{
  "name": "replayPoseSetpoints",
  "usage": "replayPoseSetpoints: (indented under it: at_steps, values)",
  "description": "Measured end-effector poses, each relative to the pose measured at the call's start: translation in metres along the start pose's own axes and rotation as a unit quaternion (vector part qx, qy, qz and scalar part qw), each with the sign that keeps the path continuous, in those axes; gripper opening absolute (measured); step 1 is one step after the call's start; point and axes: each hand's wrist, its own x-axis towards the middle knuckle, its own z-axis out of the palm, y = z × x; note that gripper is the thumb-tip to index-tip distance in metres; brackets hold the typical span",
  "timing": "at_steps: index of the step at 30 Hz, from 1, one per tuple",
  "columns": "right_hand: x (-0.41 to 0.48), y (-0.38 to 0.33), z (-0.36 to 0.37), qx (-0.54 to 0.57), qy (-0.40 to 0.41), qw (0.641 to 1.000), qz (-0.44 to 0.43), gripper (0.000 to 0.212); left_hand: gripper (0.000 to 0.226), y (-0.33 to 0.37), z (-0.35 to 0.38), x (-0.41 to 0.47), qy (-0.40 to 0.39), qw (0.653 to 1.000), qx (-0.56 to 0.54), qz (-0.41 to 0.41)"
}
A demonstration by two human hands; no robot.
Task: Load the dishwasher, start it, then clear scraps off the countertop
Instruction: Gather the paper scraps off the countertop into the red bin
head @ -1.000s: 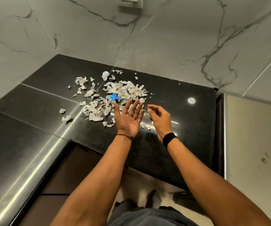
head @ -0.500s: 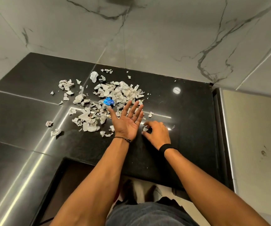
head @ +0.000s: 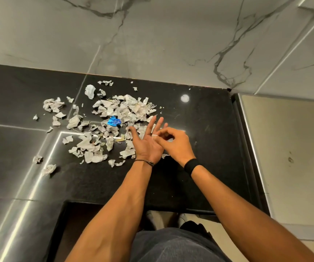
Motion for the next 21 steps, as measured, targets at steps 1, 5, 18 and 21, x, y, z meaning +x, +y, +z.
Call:
replayPoseSetpoints:
  at_steps: [1, 5, 18, 21]
  values:
    - [0.001, -0.003, -0.001, -0.010, -0.014, 1.000, 0.003, 0.009, 0.093, -0.002, 0.003, 0.001, -0.011, 1.000, -0.005, -0.008]
    - [0.003, -0.002, -0.008, -0.037, 0.002, 0.999, 0.005, 0.009, 0.089, -0.002, 0.005, 0.001, -0.043, 0.998, -0.044, -0.023]
    - [-0.018, 0.050, -0.007, -0.208, -0.093, 0.973, 0.025, 0.030, 0.091, 0.018, -0.010, -0.001, -0.016, 0.998, -0.066, -0.009]
    - [-0.021, 0.052, -0.003, -0.241, -0.083, 0.967, 0.004, 0.031, 0.091, 0.019, -0.012, -0.001, 0.000, 0.999, -0.051, -0.006]
